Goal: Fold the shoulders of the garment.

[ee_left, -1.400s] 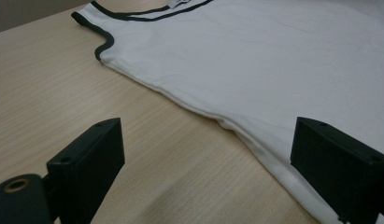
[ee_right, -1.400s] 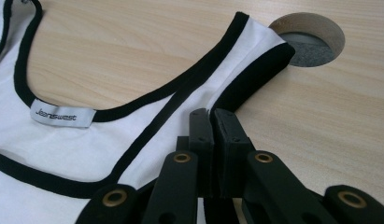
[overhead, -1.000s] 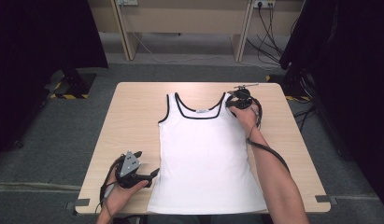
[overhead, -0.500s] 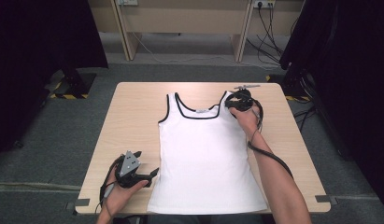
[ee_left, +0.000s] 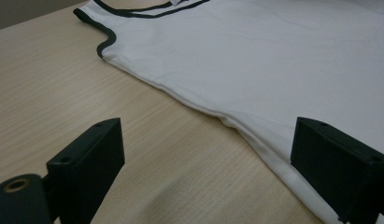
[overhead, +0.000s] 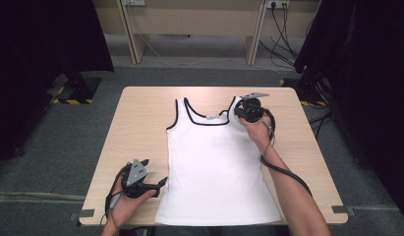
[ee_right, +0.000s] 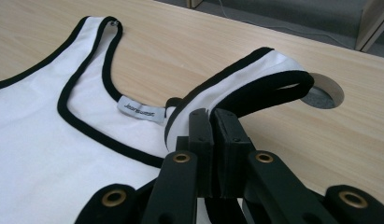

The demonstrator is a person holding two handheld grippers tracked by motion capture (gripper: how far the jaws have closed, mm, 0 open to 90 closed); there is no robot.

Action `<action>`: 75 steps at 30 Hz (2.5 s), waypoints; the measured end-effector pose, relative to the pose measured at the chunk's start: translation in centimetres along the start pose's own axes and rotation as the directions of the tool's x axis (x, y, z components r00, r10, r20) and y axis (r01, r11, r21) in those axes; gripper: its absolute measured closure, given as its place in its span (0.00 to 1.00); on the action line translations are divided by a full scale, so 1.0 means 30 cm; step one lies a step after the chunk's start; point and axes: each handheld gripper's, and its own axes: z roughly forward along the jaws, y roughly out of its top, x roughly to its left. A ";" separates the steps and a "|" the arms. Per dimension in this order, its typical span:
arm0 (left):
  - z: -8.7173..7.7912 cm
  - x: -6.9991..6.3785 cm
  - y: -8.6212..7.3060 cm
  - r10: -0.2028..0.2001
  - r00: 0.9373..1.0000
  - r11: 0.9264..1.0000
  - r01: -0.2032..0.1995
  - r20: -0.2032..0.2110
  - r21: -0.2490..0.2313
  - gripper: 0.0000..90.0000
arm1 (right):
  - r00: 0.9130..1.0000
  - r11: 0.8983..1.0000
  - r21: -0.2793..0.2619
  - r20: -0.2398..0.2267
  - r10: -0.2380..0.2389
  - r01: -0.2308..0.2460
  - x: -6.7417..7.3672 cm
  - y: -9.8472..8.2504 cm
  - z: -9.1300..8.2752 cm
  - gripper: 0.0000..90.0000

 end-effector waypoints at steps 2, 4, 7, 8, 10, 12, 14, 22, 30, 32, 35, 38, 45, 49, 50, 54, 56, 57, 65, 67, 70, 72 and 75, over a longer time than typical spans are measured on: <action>0.000 0.001 0.000 -0.002 1.000 1.000 0.002 0.000 0.000 0.10 | 1.000 1.000 -0.004 0.002 -0.019 0.019 0.016 -0.005 -0.006 0.96; 0.000 0.000 0.000 -0.001 1.000 1.000 0.001 0.000 0.000 0.10 | 1.000 0.999 -0.007 -0.001 -0.032 0.032 0.031 -0.010 -0.010 0.95; 0.000 0.000 0.000 0.002 1.000 1.000 -0.002 -0.001 -0.001 0.10 | 0.998 0.998 -0.007 -0.010 -0.055 0.055 0.048 -0.015 -0.016 0.95; 0.000 0.000 0.000 0.002 1.000 1.000 -0.002 -0.001 0.000 0.10 | 0.998 0.998 -0.008 -0.014 -0.061 0.061 0.054 -0.017 -0.019 0.95; 0.000 0.000 0.000 0.000 1.000 1.000 0.000 -0.001 0.001 0.10 | 0.997 0.997 -0.008 -0.024 -0.072 0.072 0.070 -0.024 -0.025 0.95; 0.001 0.000 0.000 -0.001 1.000 1.000 0.001 -0.001 0.002 0.10 | 0.996 0.996 -0.005 -0.025 -0.086 0.086 0.081 -0.032 -0.028 0.95; 0.000 0.000 0.000 0.000 1.000 1.000 0.000 -0.001 0.001 0.10 | 0.995 0.995 -0.001 -0.029 -0.097 0.097 0.092 -0.042 -0.029 0.94; 0.000 0.001 0.000 -0.002 1.000 1.000 0.002 -0.001 0.001 0.10 | 0.988 0.988 0.024 -0.050 -0.149 0.150 0.151 -0.084 -0.026 0.94; 0.002 0.000 0.001 0.001 1.000 1.000 -0.001 -0.002 0.006 0.10 | 0.978 0.981 0.040 -0.099 -0.186 0.190 0.201 -0.128 -0.039 0.91; 0.003 0.000 0.001 -0.001 1.000 1.000 0.001 -0.002 0.008 0.10 | 0.973 0.978 0.041 -0.121 -0.196 0.202 0.214 -0.143 -0.044 0.90; 0.003 0.000 0.001 0.000 1.000 1.000 0.000 -0.003 0.008 0.10 | 0.967 0.976 0.043 -0.148 -0.206 0.215 0.228 -0.158 -0.053 0.89; 0.003 -0.001 0.001 0.002 1.000 1.000 -0.002 -0.002 0.008 0.10 | 0.962 0.973 0.043 -0.166 -0.216 0.226 0.238 -0.171 -0.060 0.88; 0.003 -0.001 0.001 0.004 1.000 1.000 -0.004 -0.003 0.010 0.10 | 0.937 0.960 0.053 -0.238 -0.256 0.276 0.267 -0.211 -0.092 0.83; 0.004 -0.001 0.002 0.005 1.000 1.000 -0.005 -0.003 0.012 0.10 | 0.926 0.955 0.040 -0.260 -0.273 0.293 0.276 -0.213 -0.116 0.76; 0.004 -0.001 0.002 0.007 1.000 1.000 -0.007 -0.004 0.012 0.10 | 0.923 0.955 0.035 -0.268 -0.275 0.294 0.276 -0.211 -0.123 0.76; 0.004 -0.001 0.002 0.005 1.000 1.000 -0.005 -0.004 0.013 0.10 | 0.920 0.955 0.031 -0.277 -0.277 0.296 0.281 -0.207 -0.141 0.75; 0.004 -0.001 0.002 0.005 1.000 1.000 -0.005 -0.004 0.012 0.10 | 0.920 0.954 0.031 -0.275 -0.279 0.298 0.282 -0.208 -0.141 0.74; 0.004 -0.001 0.002 0.006 1.000 1.000 -0.006 -0.004 0.012 0.10 | 0.921 0.955 0.032 -0.274 -0.277 0.296 0.282 -0.209 -0.139 0.73; 0.004 -0.001 0.002 0.009 1.000 1.000 -0.009 -0.005 0.012 0.10 | 0.921 0.953 0.044 -0.274 -0.277 0.300 0.295 -0.219 -0.125 0.69; 0.004 -0.002 0.002 0.011 1.000 1.000 -0.011 -0.005 0.013 0.10 | 0.920 0.953 0.045 -0.277 -0.276 0.299 0.301 -0.221 -0.122 0.67; 0.004 -0.002 0.002 0.011 1.000 1.000 -0.011 -0.005 0.013 0.10 | 0.918 0.952 0.051 -0.285 -0.276 0.301 0.314 -0.225 -0.118 0.61; 0.004 -0.003 0.002 0.012 1.000 1.000 -0.012 -0.006 0.013 0.10 | 0.916 0.949 0.055 -0.284 -0.283 0.310 0.323 -0.230 -0.114 0.60; 0.004 -0.004 0.002 0.013 1.000 1.000 -0.013 -0.006 0.012 0.10 | 0.913 0.945 0.055 -0.284 -0.294 0.322 0.334 -0.236 -0.107 0.58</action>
